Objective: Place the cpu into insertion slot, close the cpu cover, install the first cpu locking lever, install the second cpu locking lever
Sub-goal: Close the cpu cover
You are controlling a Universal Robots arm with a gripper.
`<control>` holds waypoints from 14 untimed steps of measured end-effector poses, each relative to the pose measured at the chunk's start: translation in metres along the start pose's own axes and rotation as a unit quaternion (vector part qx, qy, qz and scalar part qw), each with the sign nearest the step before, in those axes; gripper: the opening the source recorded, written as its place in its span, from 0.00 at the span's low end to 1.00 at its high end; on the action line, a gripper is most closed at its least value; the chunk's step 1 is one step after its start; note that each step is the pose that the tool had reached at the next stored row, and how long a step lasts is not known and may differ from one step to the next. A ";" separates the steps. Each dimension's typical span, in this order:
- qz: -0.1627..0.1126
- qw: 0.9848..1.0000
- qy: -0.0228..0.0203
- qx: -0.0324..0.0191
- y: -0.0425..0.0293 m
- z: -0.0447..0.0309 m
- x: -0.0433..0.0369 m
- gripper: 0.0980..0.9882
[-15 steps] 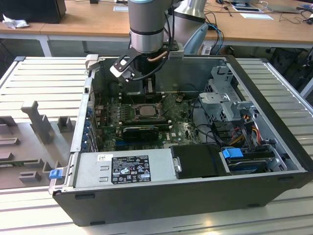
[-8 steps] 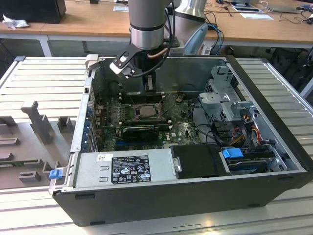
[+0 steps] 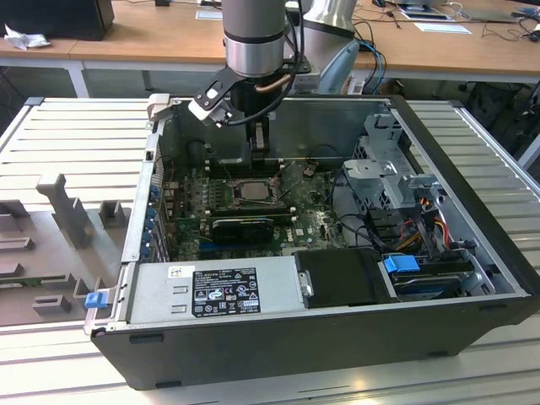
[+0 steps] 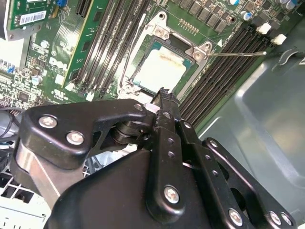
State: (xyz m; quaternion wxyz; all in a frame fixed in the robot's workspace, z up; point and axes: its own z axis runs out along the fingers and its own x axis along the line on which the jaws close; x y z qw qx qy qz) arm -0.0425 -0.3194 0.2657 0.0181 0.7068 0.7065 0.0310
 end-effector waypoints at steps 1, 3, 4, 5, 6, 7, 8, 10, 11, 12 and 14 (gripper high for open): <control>0.000 1.000 0.000 0.000 0.0005 -0.0001 0.0000 0.01; 0.000 1.000 0.000 0.000 0.0040 0.0000 0.0000 0.01; 0.000 1.000 0.000 0.000 0.0041 -0.0001 0.0000 0.01; 0.000 1.000 0.000 0.000 0.0041 -0.0001 0.0000 0.01; 0.000 1.000 0.000 0.000 0.0042 -0.0002 0.0000 0.01; 0.000 1.000 0.000 0.000 0.0042 -0.0004 0.0000 0.01; 0.000 1.000 0.000 0.000 0.0042 -0.0005 0.0000 0.01; 0.000 1.000 0.000 0.000 0.0042 -0.0007 0.0000 0.01; 0.000 1.000 0.000 0.000 0.0042 -0.0008 0.0000 0.01; 0.000 1.000 0.000 0.000 0.0042 -0.0009 0.0000 0.01; 0.000 1.000 0.000 0.000 0.0043 -0.0011 0.0001 0.01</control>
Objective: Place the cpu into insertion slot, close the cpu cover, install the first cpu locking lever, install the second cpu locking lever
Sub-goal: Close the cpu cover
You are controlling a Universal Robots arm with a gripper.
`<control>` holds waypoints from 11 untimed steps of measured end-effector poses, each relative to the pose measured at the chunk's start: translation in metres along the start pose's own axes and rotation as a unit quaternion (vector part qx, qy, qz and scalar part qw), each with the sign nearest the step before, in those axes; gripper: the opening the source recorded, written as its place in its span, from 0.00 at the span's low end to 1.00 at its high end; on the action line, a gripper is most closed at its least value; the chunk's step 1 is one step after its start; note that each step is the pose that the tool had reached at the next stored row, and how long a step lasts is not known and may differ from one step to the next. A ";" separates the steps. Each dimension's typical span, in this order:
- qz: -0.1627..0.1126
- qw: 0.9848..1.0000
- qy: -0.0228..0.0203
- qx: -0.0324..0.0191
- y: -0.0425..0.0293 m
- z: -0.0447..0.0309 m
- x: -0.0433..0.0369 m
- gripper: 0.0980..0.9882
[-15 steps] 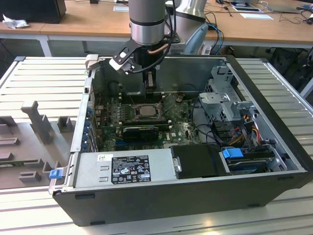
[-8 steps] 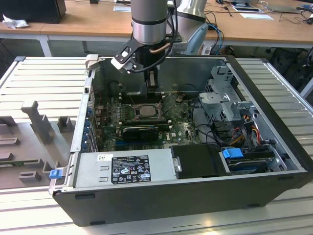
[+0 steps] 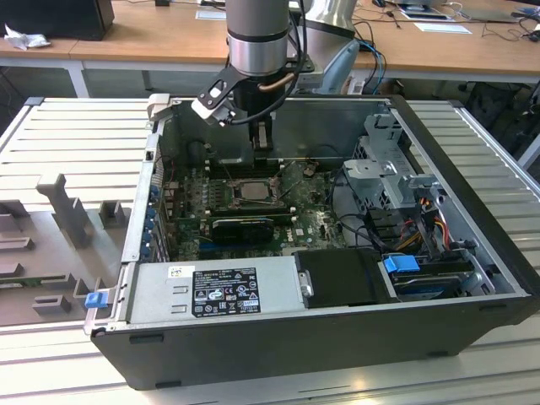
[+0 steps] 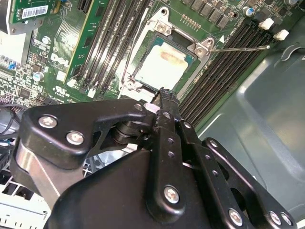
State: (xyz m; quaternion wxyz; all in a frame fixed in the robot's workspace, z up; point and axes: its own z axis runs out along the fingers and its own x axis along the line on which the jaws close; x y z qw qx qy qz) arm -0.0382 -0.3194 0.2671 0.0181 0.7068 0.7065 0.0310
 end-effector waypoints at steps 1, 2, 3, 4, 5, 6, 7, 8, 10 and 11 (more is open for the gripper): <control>0.000 1.000 0.000 0.000 0.0000 0.0000 0.0000 0.01; 0.000 1.000 0.000 0.000 0.0001 0.0000 0.0000 0.01; 0.000 1.000 0.000 0.000 0.0001 -0.0001 0.0001 0.01; 0.000 1.000 0.000 0.000 0.0002 -0.0001 0.0001 0.01; 0.000 1.000 0.000 0.000 0.0002 -0.0002 0.0001 0.01; 0.000 1.000 0.000 0.000 0.0003 -0.0002 0.0001 0.01; 0.000 1.000 0.000 0.000 0.0005 -0.0004 0.0001 0.01; 0.000 1.000 0.000 0.000 0.0007 -0.0004 0.0001 0.01; 0.000 1.000 0.000 0.000 0.0009 -0.0015 0.0001 0.01; 0.000 1.000 0.000 0.000 0.0010 -0.0025 0.0001 0.01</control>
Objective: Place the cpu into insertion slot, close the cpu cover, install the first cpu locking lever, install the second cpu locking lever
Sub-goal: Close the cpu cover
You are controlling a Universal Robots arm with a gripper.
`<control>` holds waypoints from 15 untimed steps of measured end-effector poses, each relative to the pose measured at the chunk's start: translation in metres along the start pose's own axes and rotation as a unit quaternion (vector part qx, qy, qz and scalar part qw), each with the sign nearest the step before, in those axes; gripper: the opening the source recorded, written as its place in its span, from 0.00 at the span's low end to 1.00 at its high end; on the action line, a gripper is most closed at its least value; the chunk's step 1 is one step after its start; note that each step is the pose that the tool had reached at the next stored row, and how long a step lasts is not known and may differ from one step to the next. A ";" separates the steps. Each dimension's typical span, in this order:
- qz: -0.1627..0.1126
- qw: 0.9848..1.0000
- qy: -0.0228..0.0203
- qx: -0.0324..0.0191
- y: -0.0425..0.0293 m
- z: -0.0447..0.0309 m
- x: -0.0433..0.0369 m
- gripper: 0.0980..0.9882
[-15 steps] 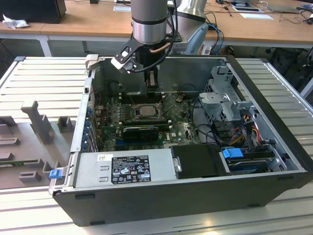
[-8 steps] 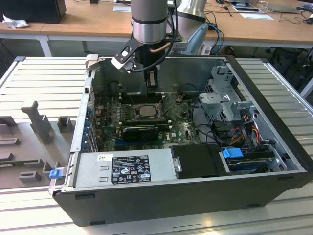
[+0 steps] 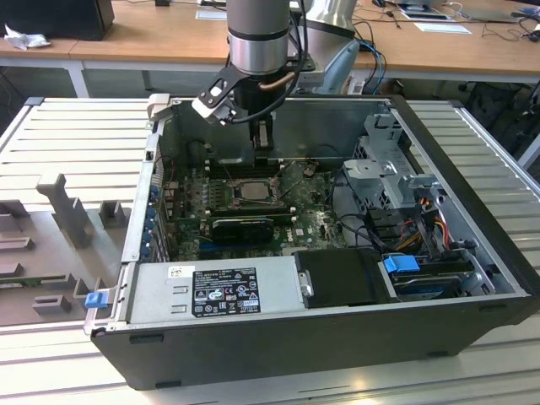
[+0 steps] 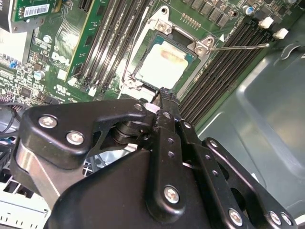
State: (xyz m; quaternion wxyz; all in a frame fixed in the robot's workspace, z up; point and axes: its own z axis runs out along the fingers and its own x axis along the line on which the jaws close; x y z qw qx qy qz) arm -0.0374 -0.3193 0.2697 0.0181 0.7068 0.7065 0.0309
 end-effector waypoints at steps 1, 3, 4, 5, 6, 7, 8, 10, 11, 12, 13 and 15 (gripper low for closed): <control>0.000 1.000 0.000 0.000 0.0000 -0.0006 0.0000 0.01; 0.000 1.000 0.000 0.000 0.0001 -0.0018 0.0001 0.01; 0.000 1.000 0.000 0.000 0.0002 -0.0022 0.0001 0.01; 0.000 1.000 0.000 0.000 0.0002 -0.0030 0.0001 0.01; 0.000 1.000 0.000 0.000 0.0003 -0.0041 0.0001 0.01; 0.000 1.000 0.000 0.000 0.0005 -0.0060 0.0002 0.01; 0.000 1.000 0.000 0.000 0.0006 -0.0074 0.0002 0.01; 0.000 1.000 0.000 0.000 0.0013 -0.0084 0.0003 0.01; 0.000 1.000 0.000 0.000 0.0019 -0.0084 0.0003 0.01; 0.000 1.000 0.000 0.000 0.0039 -0.0084 0.0003 0.01; 0.000 1.000 0.000 0.000 0.0068 -0.0082 0.0002 0.01; 0.000 1.000 0.000 0.000 0.0104 -0.0080 0.0002 0.01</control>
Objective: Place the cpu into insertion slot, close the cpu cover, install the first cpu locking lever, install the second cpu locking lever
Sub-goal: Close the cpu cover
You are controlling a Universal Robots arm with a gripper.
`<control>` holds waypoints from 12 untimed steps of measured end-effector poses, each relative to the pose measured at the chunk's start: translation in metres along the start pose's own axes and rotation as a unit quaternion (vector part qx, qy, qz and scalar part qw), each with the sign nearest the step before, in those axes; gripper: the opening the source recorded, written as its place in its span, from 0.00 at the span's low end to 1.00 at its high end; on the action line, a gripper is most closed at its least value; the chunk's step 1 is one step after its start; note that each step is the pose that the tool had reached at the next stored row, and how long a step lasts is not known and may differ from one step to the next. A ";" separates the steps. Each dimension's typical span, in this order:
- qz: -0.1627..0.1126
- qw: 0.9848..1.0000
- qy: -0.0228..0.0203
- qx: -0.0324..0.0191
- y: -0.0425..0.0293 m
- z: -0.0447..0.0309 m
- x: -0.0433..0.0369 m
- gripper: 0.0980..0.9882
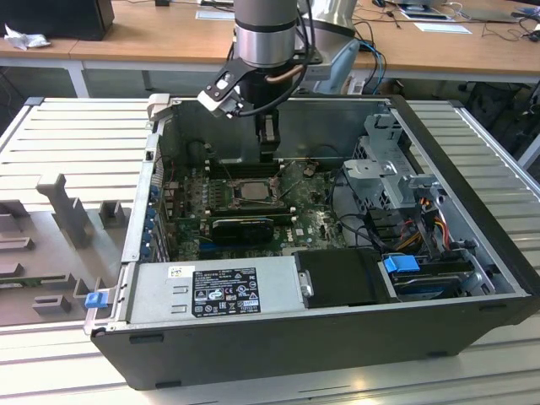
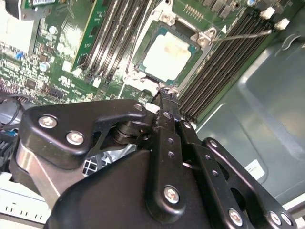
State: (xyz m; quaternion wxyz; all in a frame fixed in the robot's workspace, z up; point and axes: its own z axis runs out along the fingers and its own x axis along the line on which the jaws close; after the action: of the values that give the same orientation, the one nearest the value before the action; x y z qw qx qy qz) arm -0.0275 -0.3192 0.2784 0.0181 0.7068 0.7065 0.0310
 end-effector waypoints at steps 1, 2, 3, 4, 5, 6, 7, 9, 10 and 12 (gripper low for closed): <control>0.000 1.000 0.000 0.000 0.0016 0.0001 0.0000 0.01; 0.000 1.000 0.000 0.000 0.0025 0.0002 0.0000 0.01; 0.000 1.000 0.000 0.000 0.0032 0.0002 0.0000 0.01; 0.000 1.000 0.000 0.000 0.0039 0.0003 0.0000 0.01; 0.000 1.000 0.000 0.000 0.0049 0.0004 0.0000 0.01; 0.000 1.000 0.000 0.000 0.0054 0.0004 0.0000 0.01; 0.000 1.000 0.000 0.000 0.0060 0.0004 0.0000 0.01; 0.000 1.000 0.000 0.000 0.0071 0.0005 0.0000 0.01; 0.000 1.000 0.000 0.000 0.0076 0.0006 0.0000 0.01; 0.000 1.000 0.000 0.000 0.0081 0.0005 0.0000 0.01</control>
State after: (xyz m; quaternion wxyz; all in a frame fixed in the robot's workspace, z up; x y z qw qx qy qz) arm -0.0194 -0.3192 0.2784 0.0181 0.7068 0.7065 0.0310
